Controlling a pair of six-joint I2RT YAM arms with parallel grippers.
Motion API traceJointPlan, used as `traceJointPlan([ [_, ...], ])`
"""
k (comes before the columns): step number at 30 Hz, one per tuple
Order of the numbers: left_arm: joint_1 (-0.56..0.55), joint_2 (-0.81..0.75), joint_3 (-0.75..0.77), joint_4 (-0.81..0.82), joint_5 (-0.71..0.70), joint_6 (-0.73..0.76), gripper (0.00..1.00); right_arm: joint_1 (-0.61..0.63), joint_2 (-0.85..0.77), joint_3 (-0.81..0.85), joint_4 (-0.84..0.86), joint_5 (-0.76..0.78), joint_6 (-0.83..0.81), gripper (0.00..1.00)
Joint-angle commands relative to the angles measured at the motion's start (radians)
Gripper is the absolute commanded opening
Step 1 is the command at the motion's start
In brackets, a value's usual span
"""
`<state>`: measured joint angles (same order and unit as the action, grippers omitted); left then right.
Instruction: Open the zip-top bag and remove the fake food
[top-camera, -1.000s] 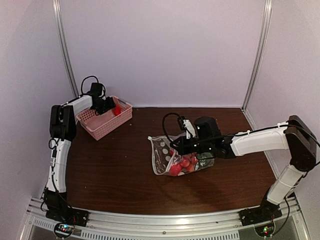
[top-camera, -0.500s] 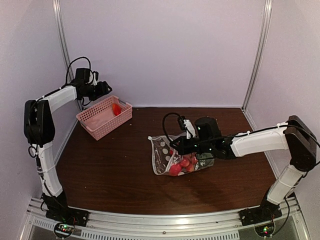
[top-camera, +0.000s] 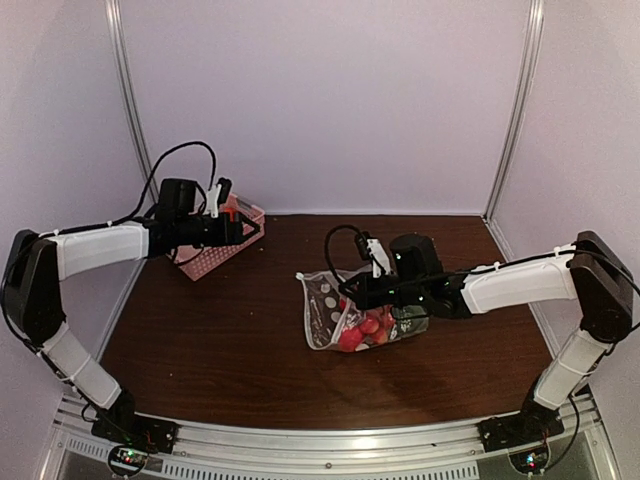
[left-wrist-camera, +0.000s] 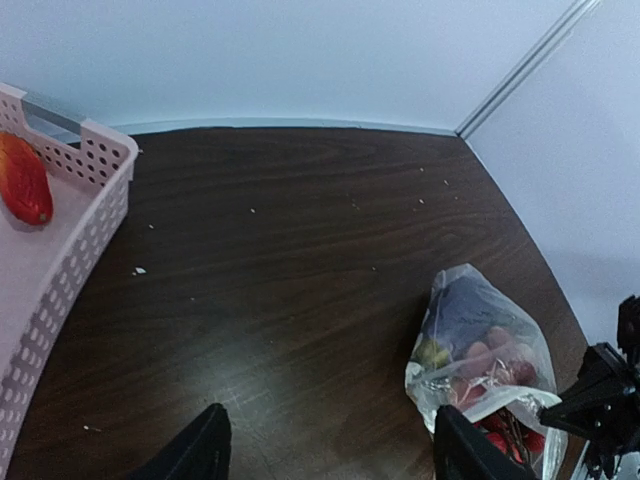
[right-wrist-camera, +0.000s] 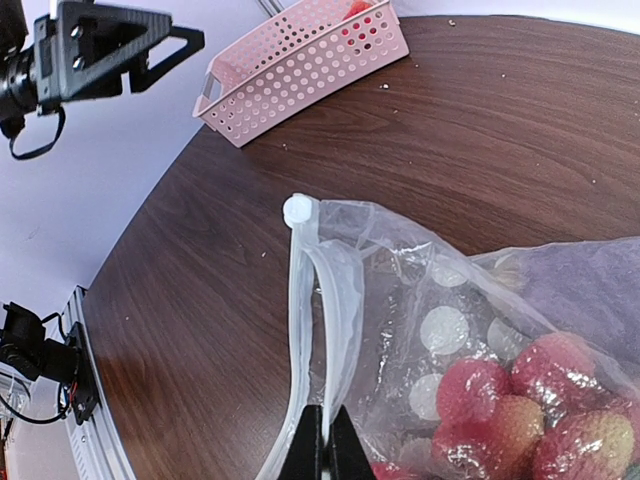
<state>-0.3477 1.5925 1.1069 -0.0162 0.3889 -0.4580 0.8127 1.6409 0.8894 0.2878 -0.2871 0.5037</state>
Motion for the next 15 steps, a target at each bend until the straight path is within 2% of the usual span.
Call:
traceJointPlan([
  [1, -0.07, -0.088, -0.146, 0.161, 0.027, -0.002, 0.71, -0.001, -0.013, 0.006, 0.007, -0.007, -0.001, 0.0],
  [9, -0.241, -0.125, -0.316, 0.303, 0.03, -0.016, 0.68, -0.001, -0.016, 0.013, 0.003, -0.01, 0.002, 0.0],
  [15, -0.358, -0.068, -0.361, 0.415, 0.019, -0.047, 0.67, -0.001, -0.021, 0.005, 0.008, -0.009, 0.01, 0.0],
])
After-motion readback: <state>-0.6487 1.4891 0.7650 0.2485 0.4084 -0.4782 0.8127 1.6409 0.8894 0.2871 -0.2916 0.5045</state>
